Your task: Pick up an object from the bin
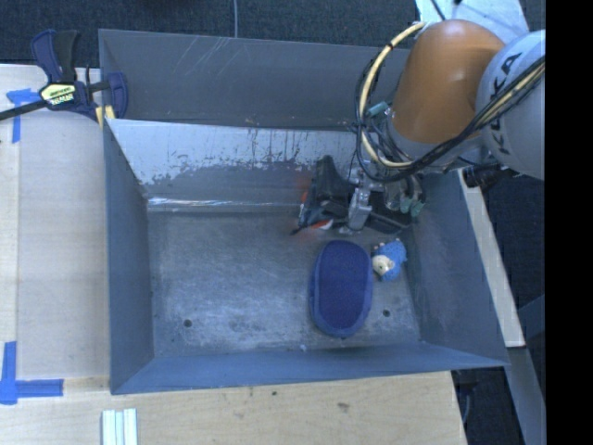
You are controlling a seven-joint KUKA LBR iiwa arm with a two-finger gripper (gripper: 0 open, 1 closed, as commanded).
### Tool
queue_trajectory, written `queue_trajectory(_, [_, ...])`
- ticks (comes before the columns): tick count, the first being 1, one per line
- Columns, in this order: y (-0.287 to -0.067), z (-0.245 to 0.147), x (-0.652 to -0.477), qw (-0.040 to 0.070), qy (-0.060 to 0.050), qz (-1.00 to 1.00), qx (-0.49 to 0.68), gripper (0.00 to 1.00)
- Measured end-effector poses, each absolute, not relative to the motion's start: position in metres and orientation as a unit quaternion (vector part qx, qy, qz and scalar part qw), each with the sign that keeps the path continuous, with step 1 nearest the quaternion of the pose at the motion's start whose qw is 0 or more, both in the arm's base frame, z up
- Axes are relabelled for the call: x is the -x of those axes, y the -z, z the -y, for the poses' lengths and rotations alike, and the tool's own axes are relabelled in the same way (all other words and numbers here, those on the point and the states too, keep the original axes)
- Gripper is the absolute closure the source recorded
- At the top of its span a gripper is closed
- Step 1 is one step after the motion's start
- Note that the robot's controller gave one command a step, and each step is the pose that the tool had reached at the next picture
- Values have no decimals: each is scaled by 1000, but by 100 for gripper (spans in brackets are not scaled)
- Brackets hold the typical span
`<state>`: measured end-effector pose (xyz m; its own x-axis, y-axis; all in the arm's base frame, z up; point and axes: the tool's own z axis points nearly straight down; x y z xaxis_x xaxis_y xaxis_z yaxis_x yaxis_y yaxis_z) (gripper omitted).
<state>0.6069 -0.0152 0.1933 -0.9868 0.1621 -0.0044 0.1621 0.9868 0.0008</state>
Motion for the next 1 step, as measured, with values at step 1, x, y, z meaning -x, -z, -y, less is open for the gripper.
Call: queue_trajectory(1, [-303,12,-604,2,0,-999,-46,100])
